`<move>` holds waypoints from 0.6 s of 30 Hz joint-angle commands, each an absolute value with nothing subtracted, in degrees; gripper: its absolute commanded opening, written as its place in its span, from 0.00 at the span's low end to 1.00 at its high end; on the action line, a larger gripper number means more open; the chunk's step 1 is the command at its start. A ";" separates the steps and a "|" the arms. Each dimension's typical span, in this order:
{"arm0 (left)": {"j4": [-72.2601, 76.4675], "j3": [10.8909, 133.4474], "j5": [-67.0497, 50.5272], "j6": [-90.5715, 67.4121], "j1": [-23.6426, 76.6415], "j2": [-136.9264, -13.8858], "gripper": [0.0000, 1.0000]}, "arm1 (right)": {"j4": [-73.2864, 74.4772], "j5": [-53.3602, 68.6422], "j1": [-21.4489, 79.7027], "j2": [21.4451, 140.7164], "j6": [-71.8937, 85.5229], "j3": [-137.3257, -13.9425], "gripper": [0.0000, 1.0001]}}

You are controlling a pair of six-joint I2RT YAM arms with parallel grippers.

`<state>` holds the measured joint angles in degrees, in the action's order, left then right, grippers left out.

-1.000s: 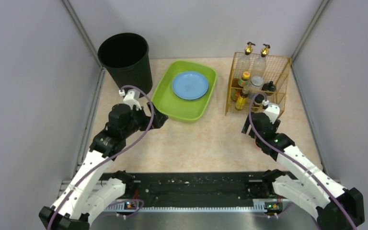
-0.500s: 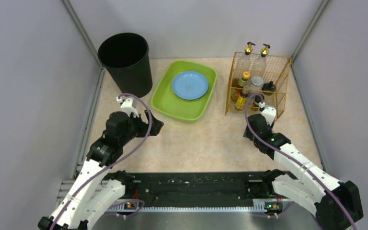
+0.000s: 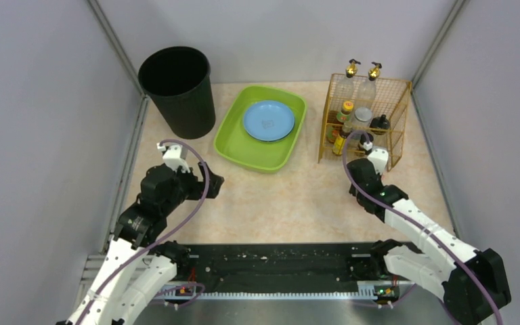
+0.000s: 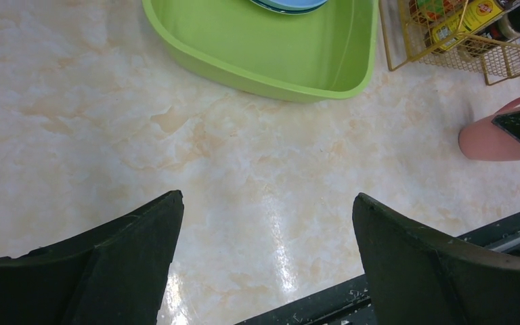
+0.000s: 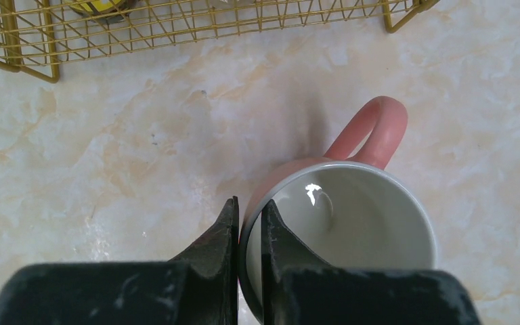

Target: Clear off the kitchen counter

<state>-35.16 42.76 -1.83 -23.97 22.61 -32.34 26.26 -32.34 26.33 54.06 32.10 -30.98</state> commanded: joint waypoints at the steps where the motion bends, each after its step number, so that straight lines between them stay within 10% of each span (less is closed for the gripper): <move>1: -35.87 45.19 -0.57 -20.85 22.85 -31.42 0.99 | 23.33 -27.71 26.03 55.34 33.14 -31.24 0.00; 18: -34.80 41.84 4.72 -18.81 22.68 -25.64 0.99 | 20.58 -22.28 38.14 60.14 27.80 -47.56 0.00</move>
